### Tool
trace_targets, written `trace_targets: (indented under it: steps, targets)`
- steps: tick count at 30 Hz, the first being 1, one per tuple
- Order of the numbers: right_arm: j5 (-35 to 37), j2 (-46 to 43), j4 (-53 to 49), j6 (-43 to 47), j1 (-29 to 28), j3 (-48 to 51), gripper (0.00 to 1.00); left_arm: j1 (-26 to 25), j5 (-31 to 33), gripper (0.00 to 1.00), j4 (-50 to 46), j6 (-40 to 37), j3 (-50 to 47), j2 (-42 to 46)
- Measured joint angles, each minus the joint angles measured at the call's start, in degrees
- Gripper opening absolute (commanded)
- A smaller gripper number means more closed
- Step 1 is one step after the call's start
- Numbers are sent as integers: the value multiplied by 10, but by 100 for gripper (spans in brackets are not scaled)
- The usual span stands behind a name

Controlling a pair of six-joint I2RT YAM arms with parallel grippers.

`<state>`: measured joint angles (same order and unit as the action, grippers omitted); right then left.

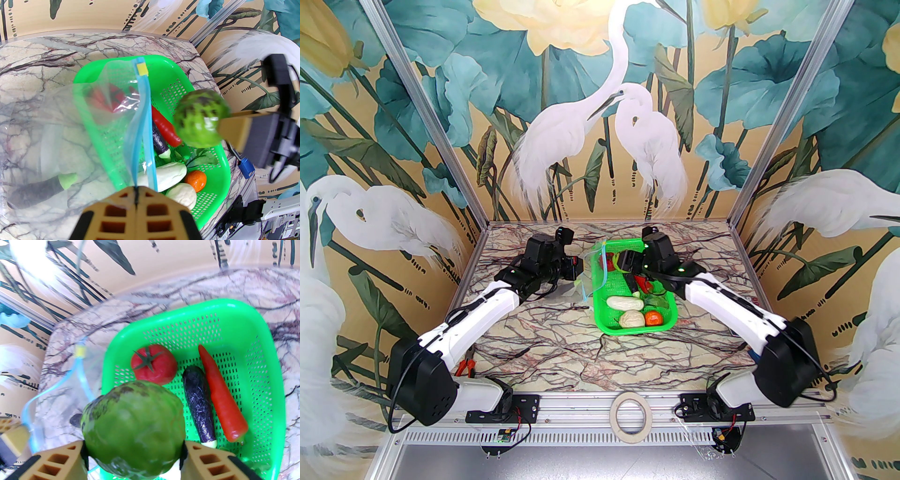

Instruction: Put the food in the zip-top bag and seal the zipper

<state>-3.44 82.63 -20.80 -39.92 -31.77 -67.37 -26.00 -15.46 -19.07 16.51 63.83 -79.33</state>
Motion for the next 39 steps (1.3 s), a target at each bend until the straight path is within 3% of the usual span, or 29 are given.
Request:
trace_targets:
  steps: [9, 15, 28, 39]
  targets:
    - [-57, 6, 3, 10, -41, -26, 29, 0, -9, 0, 1, 4, 9, -3]
    - [-55, 45, 11, 12, -59, -39, 31, 0, -15, 0, 0, 4, 12, -3]
    - [14, 66, -28, 6, -18, -24, 66, 0, -6, 0, -11, 0, 12, 5]
    - [-16, 197, -25, 5, 0, -23, 73, 0, 4, 0, -23, -3, 12, 17]
